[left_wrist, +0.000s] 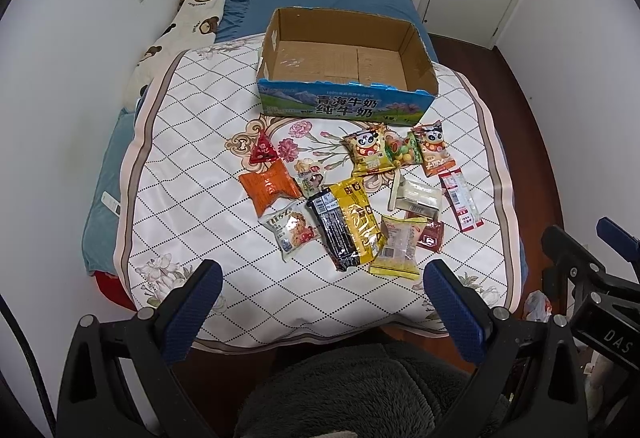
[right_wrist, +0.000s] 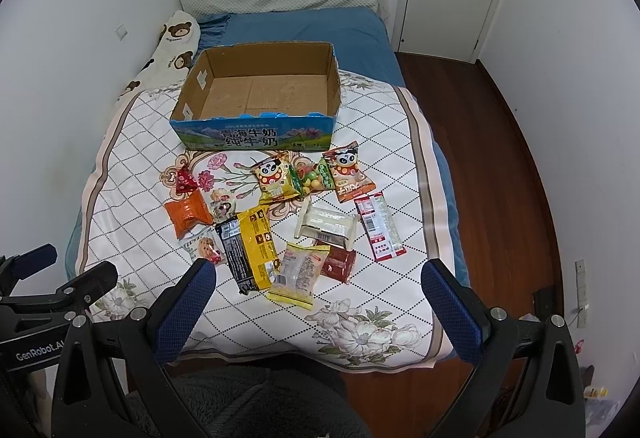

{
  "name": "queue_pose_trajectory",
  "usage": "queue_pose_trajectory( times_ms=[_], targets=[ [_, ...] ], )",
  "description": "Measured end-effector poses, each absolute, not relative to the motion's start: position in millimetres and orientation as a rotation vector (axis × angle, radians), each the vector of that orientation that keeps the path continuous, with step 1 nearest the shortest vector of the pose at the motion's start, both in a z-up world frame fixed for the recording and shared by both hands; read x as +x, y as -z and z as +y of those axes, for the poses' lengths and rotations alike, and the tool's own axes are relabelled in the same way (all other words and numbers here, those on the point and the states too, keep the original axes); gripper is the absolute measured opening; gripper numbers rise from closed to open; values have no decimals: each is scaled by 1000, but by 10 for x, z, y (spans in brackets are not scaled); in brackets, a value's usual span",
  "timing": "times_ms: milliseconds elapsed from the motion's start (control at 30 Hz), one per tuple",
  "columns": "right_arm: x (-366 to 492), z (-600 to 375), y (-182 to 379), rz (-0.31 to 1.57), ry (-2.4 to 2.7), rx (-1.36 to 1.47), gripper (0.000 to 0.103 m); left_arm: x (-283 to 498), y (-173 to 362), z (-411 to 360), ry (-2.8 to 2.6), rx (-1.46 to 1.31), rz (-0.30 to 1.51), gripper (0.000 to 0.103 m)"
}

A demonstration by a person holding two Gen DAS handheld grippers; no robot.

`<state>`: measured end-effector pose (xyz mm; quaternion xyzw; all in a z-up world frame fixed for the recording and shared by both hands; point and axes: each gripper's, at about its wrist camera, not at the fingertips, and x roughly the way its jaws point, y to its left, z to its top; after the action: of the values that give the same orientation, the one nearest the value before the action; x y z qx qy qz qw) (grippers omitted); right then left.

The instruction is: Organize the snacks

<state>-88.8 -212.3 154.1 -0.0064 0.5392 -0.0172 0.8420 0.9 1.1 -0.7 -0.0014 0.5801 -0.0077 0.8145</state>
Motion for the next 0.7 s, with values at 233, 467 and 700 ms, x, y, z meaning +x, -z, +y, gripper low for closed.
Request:
queue_pose_trajectory(
  times_ms=[233,467,700],
  targets=[
    [-886,-2129,-1535,1139,36,-14,103,1,11,25,19,-2,1236,103],
    [-882,-2123,-1525,1140,39,-13,103,19,24,68,22,-7,1239,103],
    [-883,-2105,-1482,1140,40,-14,103,62,43,79,18,-8,1238,103]
  ],
)
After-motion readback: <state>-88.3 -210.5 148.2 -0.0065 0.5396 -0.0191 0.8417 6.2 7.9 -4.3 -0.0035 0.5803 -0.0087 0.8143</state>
